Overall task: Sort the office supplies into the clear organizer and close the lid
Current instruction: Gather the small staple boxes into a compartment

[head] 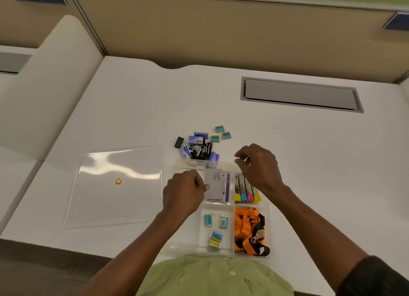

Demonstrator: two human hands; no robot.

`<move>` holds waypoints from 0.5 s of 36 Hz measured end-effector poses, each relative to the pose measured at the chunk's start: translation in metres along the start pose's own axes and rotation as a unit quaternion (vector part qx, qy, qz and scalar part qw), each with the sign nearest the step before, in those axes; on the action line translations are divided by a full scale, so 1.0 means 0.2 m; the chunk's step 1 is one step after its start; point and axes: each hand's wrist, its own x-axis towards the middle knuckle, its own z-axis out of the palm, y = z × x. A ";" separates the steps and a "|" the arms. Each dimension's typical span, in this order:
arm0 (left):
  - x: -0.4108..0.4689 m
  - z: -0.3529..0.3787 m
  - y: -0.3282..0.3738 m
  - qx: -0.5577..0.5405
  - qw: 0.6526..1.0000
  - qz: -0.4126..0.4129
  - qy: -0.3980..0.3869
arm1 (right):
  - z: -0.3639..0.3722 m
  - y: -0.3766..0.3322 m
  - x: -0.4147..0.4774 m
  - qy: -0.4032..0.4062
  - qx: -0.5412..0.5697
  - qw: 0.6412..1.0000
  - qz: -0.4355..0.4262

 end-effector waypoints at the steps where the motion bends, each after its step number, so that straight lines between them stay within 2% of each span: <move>1: 0.06 -0.01 0.03 0.009 1.000 0.023 0.011 | 0.00 0.03 0.08 -0.006 0.000 1.000 0.010; 7: 0.50 0.01 0.18 0.107 0.975 0.166 0.100 | 0.04 0.12 0.46 -0.109 -0.048 0.993 0.013; 12: 0.85 0.09 0.24 0.217 0.946 0.231 0.064 | 0.13 0.13 0.67 -0.184 -0.122 0.974 -0.049; 18: 1.00 0.19 0.25 0.286 0.922 0.260 0.034 | 0.23 0.12 0.77 -0.208 -0.129 0.964 -0.101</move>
